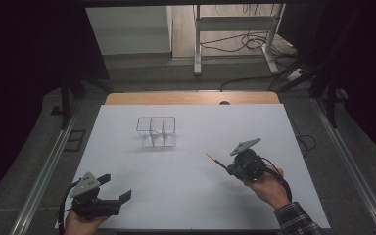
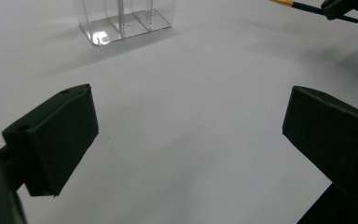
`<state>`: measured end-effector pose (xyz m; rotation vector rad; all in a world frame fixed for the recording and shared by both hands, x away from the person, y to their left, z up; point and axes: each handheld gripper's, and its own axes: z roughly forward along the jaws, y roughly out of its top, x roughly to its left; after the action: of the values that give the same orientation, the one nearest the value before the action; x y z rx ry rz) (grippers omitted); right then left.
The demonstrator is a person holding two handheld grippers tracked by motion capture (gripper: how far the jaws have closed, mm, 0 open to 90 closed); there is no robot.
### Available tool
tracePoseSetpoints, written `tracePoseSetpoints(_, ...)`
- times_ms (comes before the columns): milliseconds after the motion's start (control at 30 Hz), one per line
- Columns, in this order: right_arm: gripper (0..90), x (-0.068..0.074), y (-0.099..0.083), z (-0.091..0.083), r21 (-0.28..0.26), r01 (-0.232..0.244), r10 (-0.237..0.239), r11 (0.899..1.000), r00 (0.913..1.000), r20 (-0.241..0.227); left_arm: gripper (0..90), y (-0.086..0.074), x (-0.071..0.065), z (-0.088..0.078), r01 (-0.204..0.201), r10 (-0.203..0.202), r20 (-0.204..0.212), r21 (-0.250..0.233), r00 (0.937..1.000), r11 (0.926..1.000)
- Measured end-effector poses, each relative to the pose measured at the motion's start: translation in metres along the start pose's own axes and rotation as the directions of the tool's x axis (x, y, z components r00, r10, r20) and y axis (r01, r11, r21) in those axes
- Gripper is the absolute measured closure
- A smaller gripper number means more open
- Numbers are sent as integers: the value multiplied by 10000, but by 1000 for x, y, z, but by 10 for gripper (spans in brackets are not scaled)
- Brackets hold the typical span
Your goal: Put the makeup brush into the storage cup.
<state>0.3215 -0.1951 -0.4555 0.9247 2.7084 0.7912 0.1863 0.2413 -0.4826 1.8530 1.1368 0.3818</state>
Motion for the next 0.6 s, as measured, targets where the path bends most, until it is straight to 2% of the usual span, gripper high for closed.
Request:
tracePoseSetpoints(167,841,6,-1,-4,-537,244,-243,9983,9997,29,64,7,-6,7,-97,98,233,-16,9997,10000)
tracePoseSetpoints(233,841,7,-2,-4,-594,277,-276,9979,9996,30,68,10,-7,9,-29,31,337,-86,9994,10000)
tracePoseSetpoints(400,841,13,-2,-7,-883,318,-314,9956,9995,57,94,16,-6,14,349,-326,684,-327,9971,9989)
tracePoseSetpoints(600,840,16,-3,-9,-1198,252,-255,9925,9997,-5,129,22,-6,24,908,-843,1195,-500,9893,9946)
